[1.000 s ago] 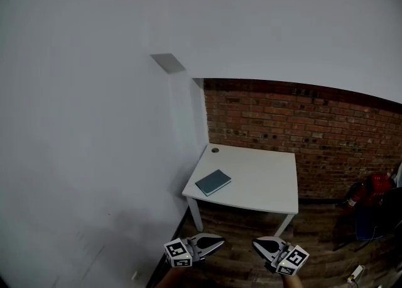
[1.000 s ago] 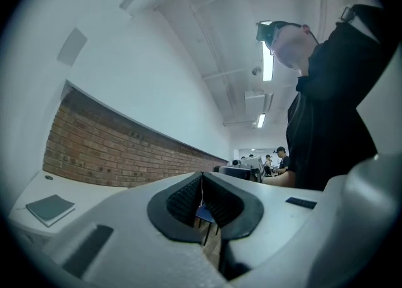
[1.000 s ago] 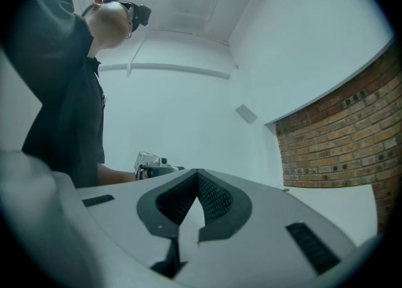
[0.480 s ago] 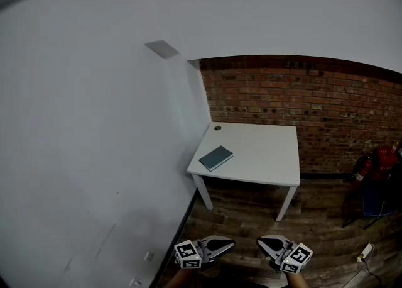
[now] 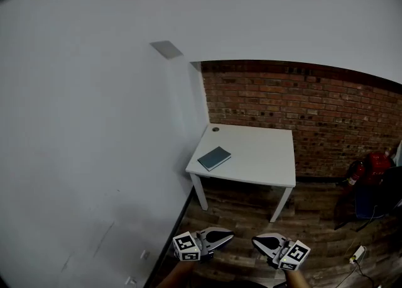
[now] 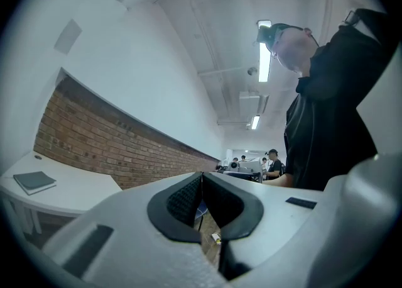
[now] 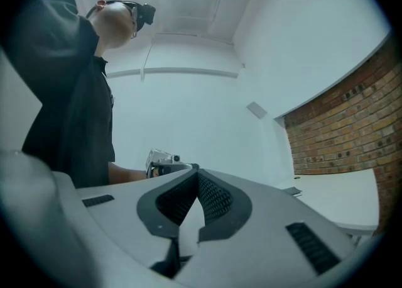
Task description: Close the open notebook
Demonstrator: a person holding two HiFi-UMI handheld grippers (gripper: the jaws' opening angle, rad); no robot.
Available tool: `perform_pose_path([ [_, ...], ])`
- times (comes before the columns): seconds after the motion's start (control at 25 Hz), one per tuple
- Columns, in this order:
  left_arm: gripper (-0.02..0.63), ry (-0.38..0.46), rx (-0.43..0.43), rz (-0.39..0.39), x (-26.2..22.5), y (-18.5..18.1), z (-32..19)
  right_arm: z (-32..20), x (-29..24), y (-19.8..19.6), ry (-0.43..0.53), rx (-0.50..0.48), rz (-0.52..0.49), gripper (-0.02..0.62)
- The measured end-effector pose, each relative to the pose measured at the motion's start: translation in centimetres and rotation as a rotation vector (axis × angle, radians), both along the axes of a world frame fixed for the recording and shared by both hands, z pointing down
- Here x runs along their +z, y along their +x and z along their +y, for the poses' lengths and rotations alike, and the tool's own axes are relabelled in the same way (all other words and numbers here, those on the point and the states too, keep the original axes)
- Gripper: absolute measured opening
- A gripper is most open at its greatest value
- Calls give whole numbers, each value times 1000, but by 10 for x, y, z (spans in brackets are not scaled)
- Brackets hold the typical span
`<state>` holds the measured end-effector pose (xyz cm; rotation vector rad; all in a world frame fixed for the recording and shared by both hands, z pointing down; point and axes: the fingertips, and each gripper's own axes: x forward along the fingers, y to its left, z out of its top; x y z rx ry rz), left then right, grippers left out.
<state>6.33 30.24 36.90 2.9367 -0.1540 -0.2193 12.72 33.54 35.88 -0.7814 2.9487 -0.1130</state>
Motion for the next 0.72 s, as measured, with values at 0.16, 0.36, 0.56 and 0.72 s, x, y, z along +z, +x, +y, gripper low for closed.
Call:
perform_pose_path([
  [0.16,18,7,-7,19,2,-20,-6,-6,-14,-12,27,1,25,6],
  [0.36,18,-35,-23,24,5,-30,-11,-4,-22,-17,40,-30,9,6],
  [0.56,18,-14,-9,58,-6,-25,-24,-16,-19,-18,43,-23,24,6],
  [0.72,18,-39,3,36,6,-12,-39,-32,-13,-1,18,16,9,6],
])
